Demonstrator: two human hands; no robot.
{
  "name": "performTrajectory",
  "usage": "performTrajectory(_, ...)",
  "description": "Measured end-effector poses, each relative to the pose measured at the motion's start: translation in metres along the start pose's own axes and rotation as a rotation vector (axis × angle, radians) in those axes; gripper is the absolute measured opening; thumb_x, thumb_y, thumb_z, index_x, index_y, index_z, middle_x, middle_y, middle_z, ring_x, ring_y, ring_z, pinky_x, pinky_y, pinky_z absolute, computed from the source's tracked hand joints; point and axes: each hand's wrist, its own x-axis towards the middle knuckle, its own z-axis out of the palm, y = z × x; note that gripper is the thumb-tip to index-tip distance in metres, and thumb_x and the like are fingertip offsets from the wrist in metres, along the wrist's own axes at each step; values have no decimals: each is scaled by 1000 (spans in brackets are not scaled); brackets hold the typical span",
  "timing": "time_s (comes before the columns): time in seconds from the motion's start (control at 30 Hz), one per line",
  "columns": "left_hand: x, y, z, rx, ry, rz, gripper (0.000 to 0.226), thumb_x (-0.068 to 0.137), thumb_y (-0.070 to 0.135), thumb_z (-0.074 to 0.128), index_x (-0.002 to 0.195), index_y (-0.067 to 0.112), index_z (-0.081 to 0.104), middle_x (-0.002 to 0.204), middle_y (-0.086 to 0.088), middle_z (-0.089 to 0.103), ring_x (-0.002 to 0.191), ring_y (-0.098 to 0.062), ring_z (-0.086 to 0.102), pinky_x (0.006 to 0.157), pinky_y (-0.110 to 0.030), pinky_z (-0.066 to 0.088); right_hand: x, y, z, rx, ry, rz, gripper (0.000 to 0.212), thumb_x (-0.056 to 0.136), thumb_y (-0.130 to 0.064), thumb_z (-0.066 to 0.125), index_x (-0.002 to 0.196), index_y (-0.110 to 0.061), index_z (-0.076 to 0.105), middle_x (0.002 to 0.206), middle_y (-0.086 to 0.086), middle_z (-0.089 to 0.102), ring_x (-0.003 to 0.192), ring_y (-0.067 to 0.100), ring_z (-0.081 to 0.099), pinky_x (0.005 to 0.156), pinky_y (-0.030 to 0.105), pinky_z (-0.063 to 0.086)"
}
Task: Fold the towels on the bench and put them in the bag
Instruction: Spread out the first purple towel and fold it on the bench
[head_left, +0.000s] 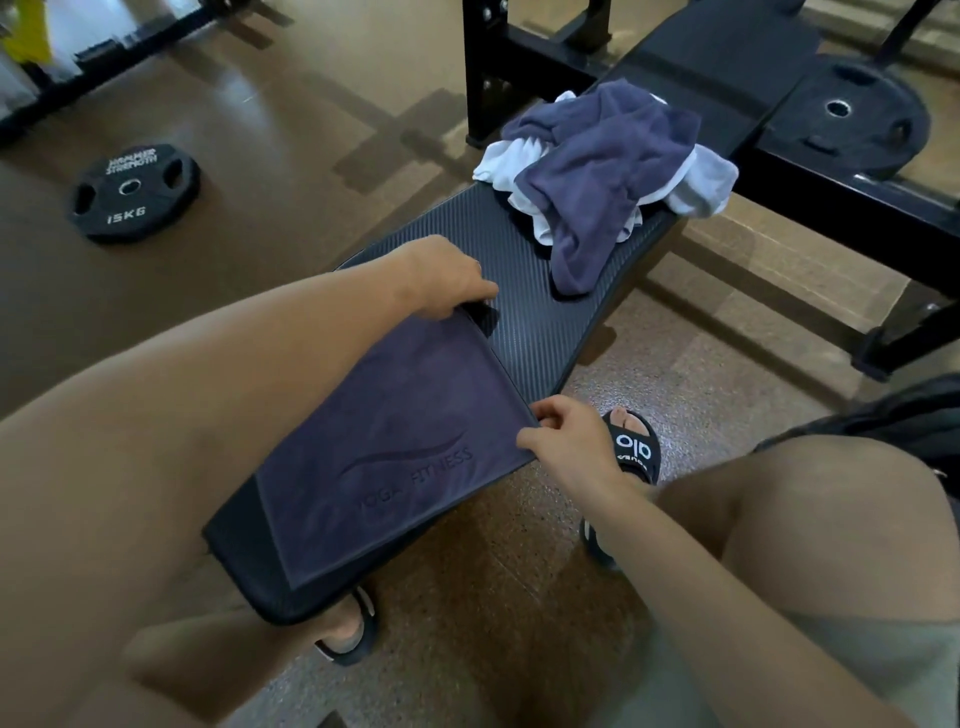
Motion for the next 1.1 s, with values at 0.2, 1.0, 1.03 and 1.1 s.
performTrajectory(0.2,-37,-27,12,167,81,-53,33,99,9,50,130,20,51,124,-3,58,90,-26,67,59,-35,40,-6,-10,-1,-102,69,-98,14,79,-10,69,89,-18,69,69,-5,57,69,14,55,59,26,40)
performTrajectory(1.0,-219,2,196,-242,322,-601,27,82,-1,71,102,9,55,107,-14,56,78,-32,65,47,-35,41,-126,-55,169,-723,-42,-775,25,89,-10,63,98,-21,42,95,2,62,84,26,63,64,32,31)
performTrajectory(1.03,-217,6,201,-317,337,-661,26,83,-2,69,101,8,54,108,-15,54,80,-34,63,48,-36,40,-126,-53,174,-722,-48,-762,27,90,-10,61,97,-22,37,96,2,61,85,25,63,65,31,30)
performTrajectory(1.1,-212,14,209,-468,366,-774,22,87,-2,63,101,8,49,111,-16,51,85,-37,61,50,-38,38,-124,-48,184,-719,-53,-733,29,92,-9,57,96,-22,31,96,2,61,86,26,62,65,32,28)
